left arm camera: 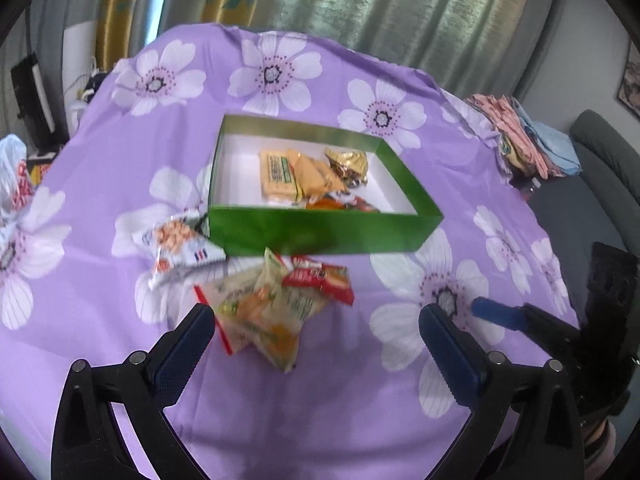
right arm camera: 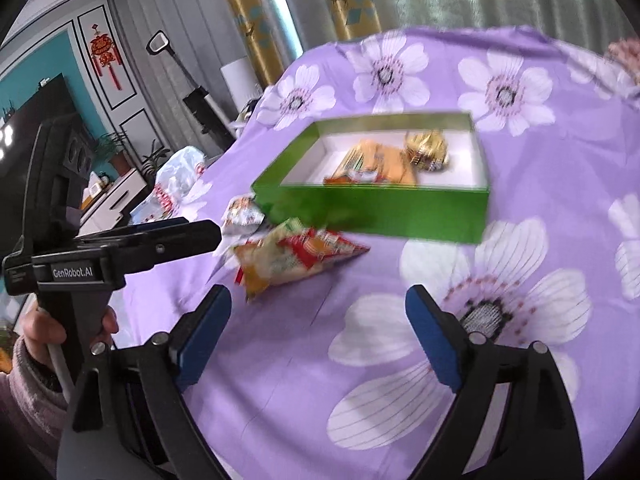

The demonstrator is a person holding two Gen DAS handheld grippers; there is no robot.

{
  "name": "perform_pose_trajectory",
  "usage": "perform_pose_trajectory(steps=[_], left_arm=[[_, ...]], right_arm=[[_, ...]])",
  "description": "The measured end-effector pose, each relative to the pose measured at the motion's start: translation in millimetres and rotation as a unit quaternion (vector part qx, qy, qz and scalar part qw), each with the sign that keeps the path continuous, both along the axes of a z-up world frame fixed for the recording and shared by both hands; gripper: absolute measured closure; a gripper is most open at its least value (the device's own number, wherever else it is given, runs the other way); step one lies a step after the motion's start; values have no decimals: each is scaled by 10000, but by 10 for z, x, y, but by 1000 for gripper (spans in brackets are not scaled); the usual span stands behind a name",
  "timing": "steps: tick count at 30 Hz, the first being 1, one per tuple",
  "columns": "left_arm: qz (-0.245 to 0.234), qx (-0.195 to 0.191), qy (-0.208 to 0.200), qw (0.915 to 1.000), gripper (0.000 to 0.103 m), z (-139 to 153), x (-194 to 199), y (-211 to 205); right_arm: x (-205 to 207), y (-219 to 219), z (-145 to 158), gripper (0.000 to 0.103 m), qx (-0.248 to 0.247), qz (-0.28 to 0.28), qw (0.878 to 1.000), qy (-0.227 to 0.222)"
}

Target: Organize snacks

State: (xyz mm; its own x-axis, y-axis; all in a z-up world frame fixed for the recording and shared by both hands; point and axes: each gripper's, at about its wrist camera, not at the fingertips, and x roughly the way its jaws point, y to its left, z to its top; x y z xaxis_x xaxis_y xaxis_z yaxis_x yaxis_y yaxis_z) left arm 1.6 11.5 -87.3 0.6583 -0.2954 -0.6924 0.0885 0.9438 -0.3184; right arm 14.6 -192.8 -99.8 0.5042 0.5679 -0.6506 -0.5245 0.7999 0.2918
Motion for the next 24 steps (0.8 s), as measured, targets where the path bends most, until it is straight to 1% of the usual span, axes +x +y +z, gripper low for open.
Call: perform_pose_trajectory(steps=[2,6,9,10,13,17,19,21,24], left_arm=[[-104,-62,1,9999,2,-54,-39,15],[-220,-16,-83,9997,2,-70,-53,-4],[-383,-172,-35,9991,2,-107,-5,-16],[-477,-276,-17,9985,2,-118,21,-28],[-678,-462,28,9966,2,-140,124,-70],[-710,-482,260,9960,2,-196,349,-100],[-784,-579,370,9945,2,-223,478,-127],[-829,-629,456,9935,2,-233,592,-156],[-889,-780,737,9902,2,-267,820,-187]], right_arm=[[-13,43,-117,11,94,120,9997,176],[11,173,-270,8,-26,214,9993,321],[84,208,-310,8,55,229,9990,371],[96,219,-316,8,65,209,9990,378],[159,237,-374,8,-6,169,9992,363],[231,229,-414,8,91,216,9988,420],[265,235,-425,10,151,267,9985,445],[318,259,-441,15,175,322,9983,451],[423,283,-473,16,320,338,9972,584]])
